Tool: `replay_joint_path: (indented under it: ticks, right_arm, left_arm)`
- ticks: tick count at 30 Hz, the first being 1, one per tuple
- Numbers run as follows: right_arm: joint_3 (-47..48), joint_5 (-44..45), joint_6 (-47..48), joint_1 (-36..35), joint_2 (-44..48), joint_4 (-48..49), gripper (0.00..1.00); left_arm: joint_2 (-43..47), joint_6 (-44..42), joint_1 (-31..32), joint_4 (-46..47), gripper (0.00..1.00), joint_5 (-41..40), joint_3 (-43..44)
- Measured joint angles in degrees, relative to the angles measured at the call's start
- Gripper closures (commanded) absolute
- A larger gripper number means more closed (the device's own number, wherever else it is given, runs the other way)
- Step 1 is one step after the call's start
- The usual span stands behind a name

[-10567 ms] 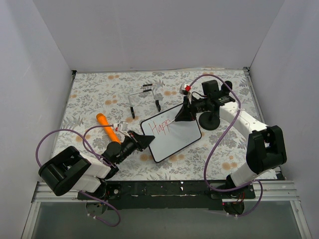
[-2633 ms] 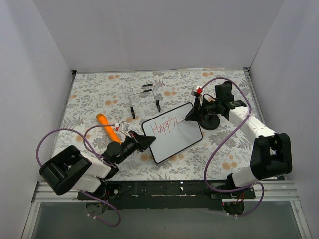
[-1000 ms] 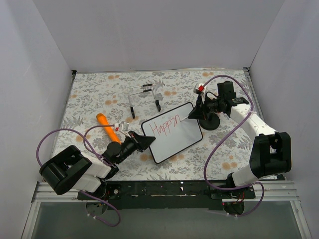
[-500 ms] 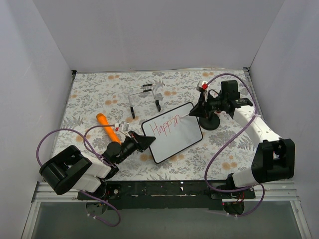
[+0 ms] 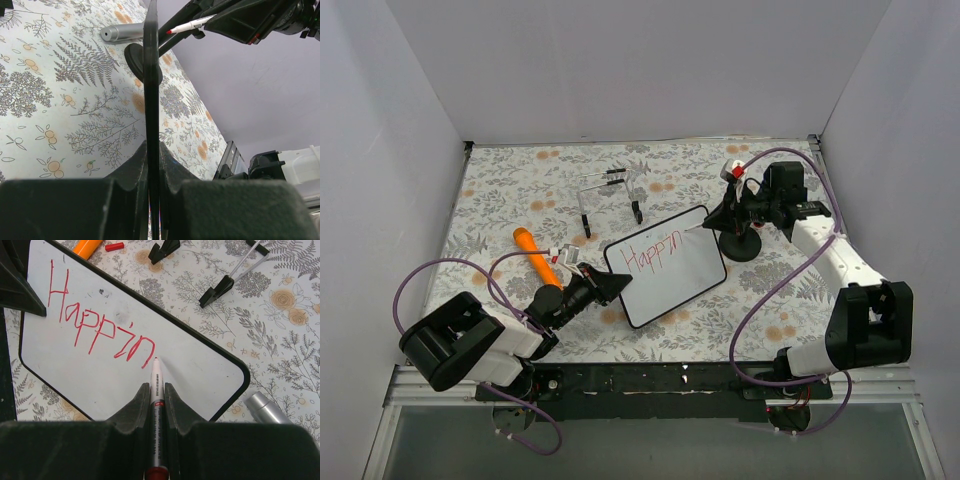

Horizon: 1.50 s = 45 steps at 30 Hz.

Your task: Write a sentence on the whiteboard

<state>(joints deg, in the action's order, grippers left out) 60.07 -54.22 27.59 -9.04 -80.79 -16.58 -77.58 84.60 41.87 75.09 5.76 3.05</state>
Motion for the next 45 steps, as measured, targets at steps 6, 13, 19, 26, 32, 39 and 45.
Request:
replay_joint_path:
  ticks: [6, 13, 19, 26, 32, 39, 45]
  right_arm:
    - [0.00, 0.00, -0.39, 0.02, -1.16, 0.52, 0.99]
    - [0.00, 0.00, -0.76, 0.02, -3.39, 0.74, 0.99]
    - [0.00, -0.33, -1.57, 0.02, -4.02, 1.31, 0.99]
    - [0.00, 0.59, -2.73, 0.02, -4.02, 1.70, 0.99]
    - [0.02, 1.64, -3.89, 0.02, -4.02, 2.05, 0.99]
    - [0.15, 2.60, -4.96, 0.04, -4.02, 2.95, 0.99]
    - [0.83, 3.32, -5.44, 0.04, -4.02, 3.56, 0.99]
  left_arm:
    - [0.00, -0.09, 0.00, 0.00, 1.00, 0.04, 0.00]
    - [0.00, -0.15, 0.00, 0.02, 1.00, 0.09, 0.00]
    - [0.00, 0.15, 0.00, -0.02, 1.00, 0.04, 0.00]
    - [0.00, 0.28, 0.00, -0.07, 1.00, 0.02, 0.00]
    - [0.00, 0.48, 0.00, -0.11, 1.00, -0.11, 0.00]
    - [0.00, 0.50, 0.00, -0.11, 1.00, -0.35, 0.00]
    - [0.00, 0.44, 0.00, -0.09, 1.00, -0.42, 0.00]
